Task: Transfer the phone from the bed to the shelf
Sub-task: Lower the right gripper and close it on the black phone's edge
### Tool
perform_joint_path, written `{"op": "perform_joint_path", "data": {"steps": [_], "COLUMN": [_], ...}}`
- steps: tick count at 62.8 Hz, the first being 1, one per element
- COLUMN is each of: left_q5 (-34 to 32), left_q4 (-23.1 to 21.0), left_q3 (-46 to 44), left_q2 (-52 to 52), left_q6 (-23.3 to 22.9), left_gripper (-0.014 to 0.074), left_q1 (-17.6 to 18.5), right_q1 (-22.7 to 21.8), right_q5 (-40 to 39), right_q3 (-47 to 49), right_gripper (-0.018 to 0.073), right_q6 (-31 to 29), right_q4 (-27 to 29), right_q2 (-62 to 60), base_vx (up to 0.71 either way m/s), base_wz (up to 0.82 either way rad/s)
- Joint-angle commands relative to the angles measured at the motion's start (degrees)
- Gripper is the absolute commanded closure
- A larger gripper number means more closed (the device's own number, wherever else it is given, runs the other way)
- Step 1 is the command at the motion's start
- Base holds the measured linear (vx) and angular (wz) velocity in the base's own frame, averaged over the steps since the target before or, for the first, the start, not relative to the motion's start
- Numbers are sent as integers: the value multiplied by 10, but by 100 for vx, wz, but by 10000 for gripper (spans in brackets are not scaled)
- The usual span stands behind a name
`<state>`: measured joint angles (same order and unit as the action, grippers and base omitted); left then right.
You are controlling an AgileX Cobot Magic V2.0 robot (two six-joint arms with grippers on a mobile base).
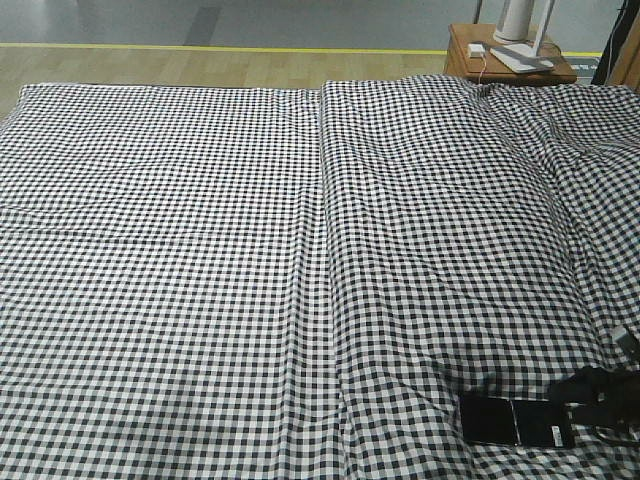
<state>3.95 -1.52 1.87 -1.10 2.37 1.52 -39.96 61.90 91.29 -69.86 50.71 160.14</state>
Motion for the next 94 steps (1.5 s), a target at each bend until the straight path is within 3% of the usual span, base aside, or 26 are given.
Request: {"op": "perform_joint_path", "data": {"steps": [1, 16, 43, 56, 68, 84, 94], "left_q5": [-43, -43, -43, -43, -43, -43, -43], "left_q4": [-6, -6, -6, -6, -6, -6, -6], "left_q3": [-14, -14, -14, -14, -14, -14, -14], "left_q2": [-3, -3, -3, -3, -3, -3, -3], "left_q6": [-5, -5, -5, -5, -5, -5, -5], "left_gripper": [595, 595, 595, 595, 595, 595, 595], "left_q1": [-1, -1, -1, -1, -1, -1, -1], "right_q1": [-3, -3, -1, -1, -2, -3, -3], "right_q5": [33, 34, 109, 114, 119, 119, 119], "right_q3": [8, 8, 8, 8, 8, 8, 8], "right_gripper": [-35, -35, -34, 7, 168, 564, 571], "right_q6": [-12, -25, -62, -67, -67, -69, -69], "right_q4": [15, 23, 99, 99, 91, 68, 49], "right_q2": [-24, 1, 41, 44, 44, 41, 32], "base_vx": [0, 0, 0, 0, 0, 0, 0], "base_wz": [0, 0, 0, 0, 0, 0, 0]}}
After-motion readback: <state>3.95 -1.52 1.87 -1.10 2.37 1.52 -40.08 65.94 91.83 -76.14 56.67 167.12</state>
